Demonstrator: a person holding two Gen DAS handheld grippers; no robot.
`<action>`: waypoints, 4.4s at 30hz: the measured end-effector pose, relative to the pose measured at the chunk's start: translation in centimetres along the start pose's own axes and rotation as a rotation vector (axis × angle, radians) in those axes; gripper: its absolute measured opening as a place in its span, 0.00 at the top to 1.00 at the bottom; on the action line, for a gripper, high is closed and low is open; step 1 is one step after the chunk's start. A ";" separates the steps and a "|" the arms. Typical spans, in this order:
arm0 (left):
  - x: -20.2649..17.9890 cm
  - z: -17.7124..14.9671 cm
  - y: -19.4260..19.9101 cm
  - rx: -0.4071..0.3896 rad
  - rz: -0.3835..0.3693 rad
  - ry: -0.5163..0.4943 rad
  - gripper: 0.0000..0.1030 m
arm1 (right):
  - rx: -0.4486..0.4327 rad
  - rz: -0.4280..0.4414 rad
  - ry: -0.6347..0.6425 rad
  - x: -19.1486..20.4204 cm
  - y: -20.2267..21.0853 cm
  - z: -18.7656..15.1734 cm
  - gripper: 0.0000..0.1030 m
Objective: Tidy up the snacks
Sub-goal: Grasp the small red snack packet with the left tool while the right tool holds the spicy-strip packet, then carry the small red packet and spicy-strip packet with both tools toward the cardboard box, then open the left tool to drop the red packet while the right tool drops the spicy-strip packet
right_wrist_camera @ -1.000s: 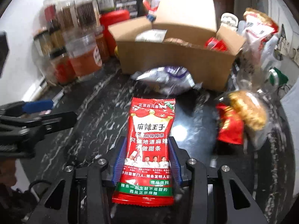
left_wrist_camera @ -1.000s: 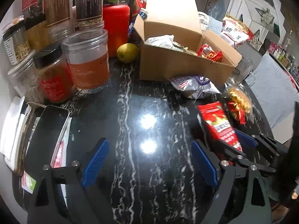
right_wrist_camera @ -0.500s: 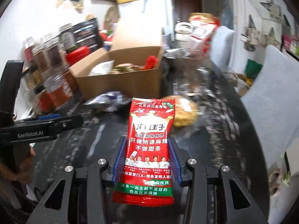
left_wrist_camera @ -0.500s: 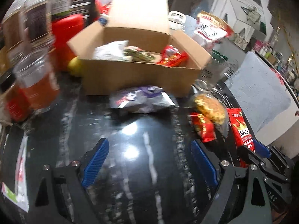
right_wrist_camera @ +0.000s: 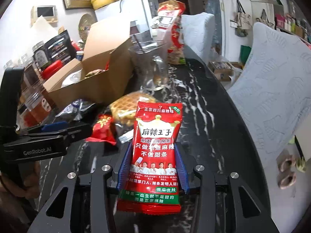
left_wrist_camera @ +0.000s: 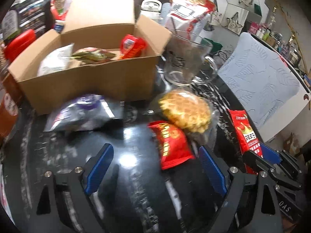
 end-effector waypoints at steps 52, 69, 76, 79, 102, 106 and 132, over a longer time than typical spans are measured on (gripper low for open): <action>2.9 -4.1 0.5 0.037 0.003 -0.065 0.67 | 0.011 0.119 0.008 4.2 0.8 -1.5 0.58; 5.7 -1.3 7.5 -0.121 0.013 -0.038 0.67 | 0.006 0.184 0.043 7.2 -0.2 -0.4 0.58; 6.4 2.0 10.6 -0.229 0.022 -0.061 0.67 | -0.033 0.236 0.059 9.1 -0.2 2.2 0.58; 6.6 3.6 11.3 -0.268 0.017 -0.067 0.67 | -0.066 0.253 0.074 9.9 0.0 4.1 0.58; 11.5 15.8 9.9 -0.473 0.065 -0.061 0.67 | -0.250 0.304 0.204 16.3 -4.7 18.8 0.58; 12.6 16.1 7.4 -0.440 0.076 -0.063 0.67 | -0.229 0.296 0.210 16.5 -7.3 19.0 0.58; 15.8 14.1 -3.2 -0.144 0.139 -0.037 0.67 | 0.061 0.250 0.256 16.4 -17.5 15.1 0.57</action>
Point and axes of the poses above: each gripper's, at about its wrist camera, not at the fingertips, and y roughly against the way its jaws point, x to its left, z to its top, the point moved 4 cm from there along -y, roughly the way its jaws point, and after that the axes turned 7 degrees about -x, right-handed, at the moved point
